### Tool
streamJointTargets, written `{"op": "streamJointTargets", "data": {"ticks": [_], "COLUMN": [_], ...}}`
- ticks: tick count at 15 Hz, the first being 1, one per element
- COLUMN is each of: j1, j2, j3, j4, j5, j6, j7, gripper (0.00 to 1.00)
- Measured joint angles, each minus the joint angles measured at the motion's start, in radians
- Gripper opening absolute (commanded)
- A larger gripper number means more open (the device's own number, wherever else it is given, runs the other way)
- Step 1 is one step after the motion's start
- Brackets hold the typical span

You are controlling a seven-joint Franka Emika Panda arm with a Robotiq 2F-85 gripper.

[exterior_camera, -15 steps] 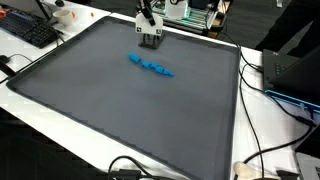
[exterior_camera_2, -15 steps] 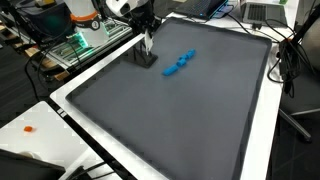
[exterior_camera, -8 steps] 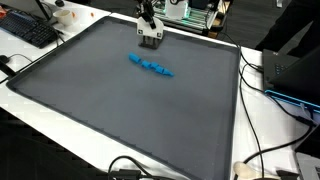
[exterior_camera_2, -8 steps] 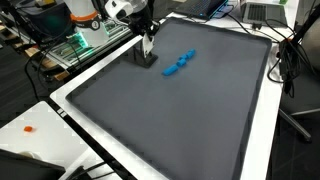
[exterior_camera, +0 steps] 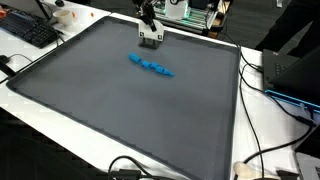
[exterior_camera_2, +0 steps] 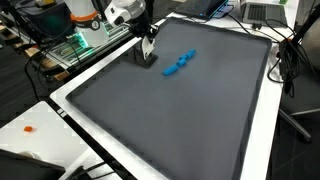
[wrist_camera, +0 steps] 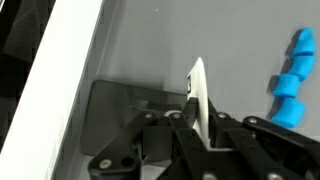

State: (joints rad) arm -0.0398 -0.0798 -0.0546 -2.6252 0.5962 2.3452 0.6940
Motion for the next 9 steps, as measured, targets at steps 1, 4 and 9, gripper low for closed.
{"op": "streamJointTargets", "data": {"ticks": [1,4,9], "j1": [-0.001,-0.005,-0.018], "j2": [0.007,0.028,0.053], "j3": [0.0,-0.002,-0.013], "j4": [0.0,0.0,0.002], "j5": [0.012,0.046,0.103], "j6": [0.007,0.024,0.047], "j7": [-0.014,-0.049,-0.097], "gripper": [0.02,0.02,0.02]}}
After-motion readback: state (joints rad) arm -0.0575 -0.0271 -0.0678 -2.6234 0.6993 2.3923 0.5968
